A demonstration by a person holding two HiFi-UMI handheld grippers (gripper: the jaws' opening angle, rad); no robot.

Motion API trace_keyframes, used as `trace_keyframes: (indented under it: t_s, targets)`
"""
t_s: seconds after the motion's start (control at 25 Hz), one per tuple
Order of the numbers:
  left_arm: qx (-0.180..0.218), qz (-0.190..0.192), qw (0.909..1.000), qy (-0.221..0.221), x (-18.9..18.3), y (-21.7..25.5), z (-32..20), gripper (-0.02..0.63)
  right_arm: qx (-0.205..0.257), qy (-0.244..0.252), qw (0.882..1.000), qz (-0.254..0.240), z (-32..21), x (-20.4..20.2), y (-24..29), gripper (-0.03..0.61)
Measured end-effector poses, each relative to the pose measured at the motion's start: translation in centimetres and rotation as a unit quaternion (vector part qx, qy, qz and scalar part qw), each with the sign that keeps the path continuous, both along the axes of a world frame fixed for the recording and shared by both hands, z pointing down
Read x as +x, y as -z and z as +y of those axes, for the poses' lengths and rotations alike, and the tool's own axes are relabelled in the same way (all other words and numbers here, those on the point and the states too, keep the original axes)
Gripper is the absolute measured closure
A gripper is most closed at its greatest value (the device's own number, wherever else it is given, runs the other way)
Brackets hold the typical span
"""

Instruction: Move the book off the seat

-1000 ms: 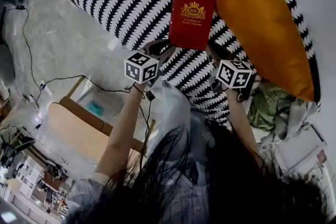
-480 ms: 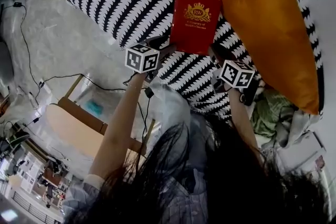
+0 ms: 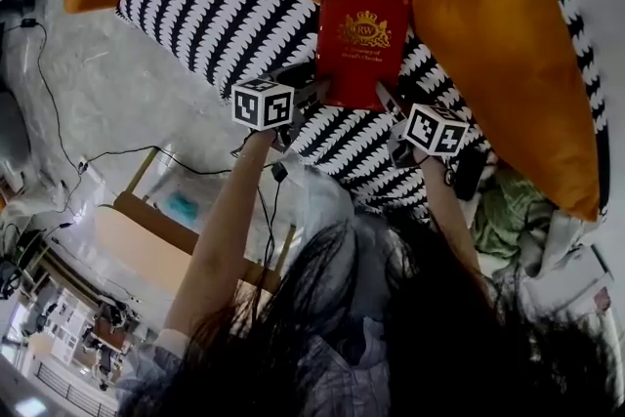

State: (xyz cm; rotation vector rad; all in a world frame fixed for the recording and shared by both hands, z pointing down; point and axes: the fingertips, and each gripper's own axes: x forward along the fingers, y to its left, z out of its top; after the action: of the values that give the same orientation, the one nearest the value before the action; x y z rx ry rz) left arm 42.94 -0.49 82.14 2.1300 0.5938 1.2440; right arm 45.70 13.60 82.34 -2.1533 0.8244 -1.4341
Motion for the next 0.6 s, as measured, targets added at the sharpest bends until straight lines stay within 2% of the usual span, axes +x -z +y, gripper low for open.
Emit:
trace_keyframes:
  t_s: [0.24,0.44,0.6]
  targets:
    - [-0.013,-0.009,0.9996,0.025,1.0,1.6,-0.3,0.320,0.009,-0.012,1.000,-0.018,-0.6,-0.3,1.4,0.318]
    - [-0.010,-0.019,0.9992,0.034,3.6,-2.6,-2.0,0.313,0.008,0.009,1.000,-0.019,-3.6,1.6,-2.9,0.318]
    - [-0.038,-0.035,0.9959,0.075,5.6,-4.2,-1.2,0.319,-0.008,0.007,1.000,-0.009,-2.7,3.7,-4.1,0.318]
